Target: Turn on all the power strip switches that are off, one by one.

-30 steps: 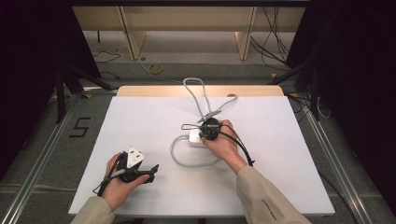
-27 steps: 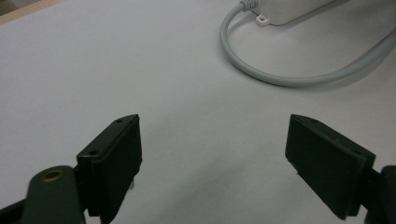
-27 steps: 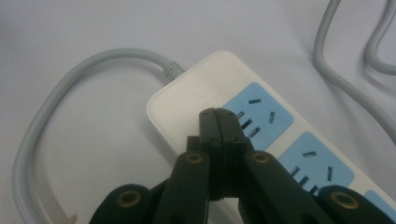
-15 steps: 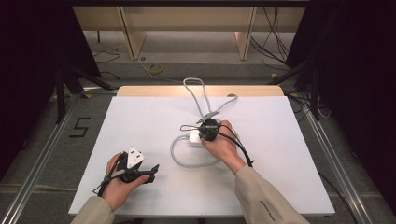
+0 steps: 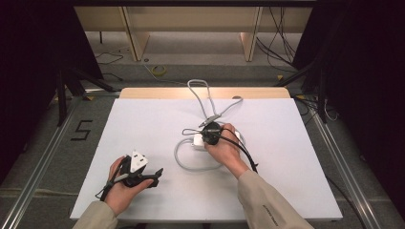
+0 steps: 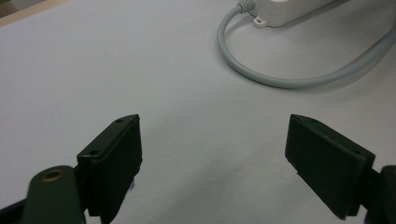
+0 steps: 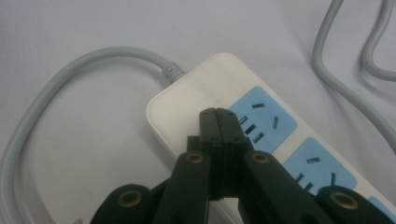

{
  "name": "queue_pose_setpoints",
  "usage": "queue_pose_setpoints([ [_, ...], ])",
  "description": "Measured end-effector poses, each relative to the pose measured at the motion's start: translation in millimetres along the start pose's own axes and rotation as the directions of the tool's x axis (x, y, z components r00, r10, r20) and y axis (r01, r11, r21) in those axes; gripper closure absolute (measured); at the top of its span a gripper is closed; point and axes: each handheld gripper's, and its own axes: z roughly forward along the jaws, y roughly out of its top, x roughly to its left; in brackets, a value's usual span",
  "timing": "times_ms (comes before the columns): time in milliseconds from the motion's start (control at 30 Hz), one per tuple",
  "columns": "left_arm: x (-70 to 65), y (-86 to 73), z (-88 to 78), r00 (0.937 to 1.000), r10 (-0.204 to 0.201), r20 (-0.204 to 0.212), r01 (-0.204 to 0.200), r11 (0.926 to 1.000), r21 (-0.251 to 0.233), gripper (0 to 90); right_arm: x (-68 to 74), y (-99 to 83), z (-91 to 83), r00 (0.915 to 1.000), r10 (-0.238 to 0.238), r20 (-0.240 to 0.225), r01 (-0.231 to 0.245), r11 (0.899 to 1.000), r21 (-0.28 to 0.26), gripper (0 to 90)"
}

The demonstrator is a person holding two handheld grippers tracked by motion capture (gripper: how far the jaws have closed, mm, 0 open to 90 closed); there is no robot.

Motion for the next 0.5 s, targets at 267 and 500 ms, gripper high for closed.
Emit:
queue_pose_setpoints([
  [267,1.2,-0.6,0.8,1.0,-0.001,0.0,0.001,1.0,0.005,18.6,-3.8,-1.1,-4.0,0.9972,0.049,-0.056,-0.049,0.999,0.001,90.0],
  [500,0.4,-0.5,1.6,1.0,-0.002,0.0,0.002,1.0,0.004,18.6,-6.0,2.5,-17.2,0.9966,0.06,-0.057,-0.062,0.997,-0.044,90.0],
])
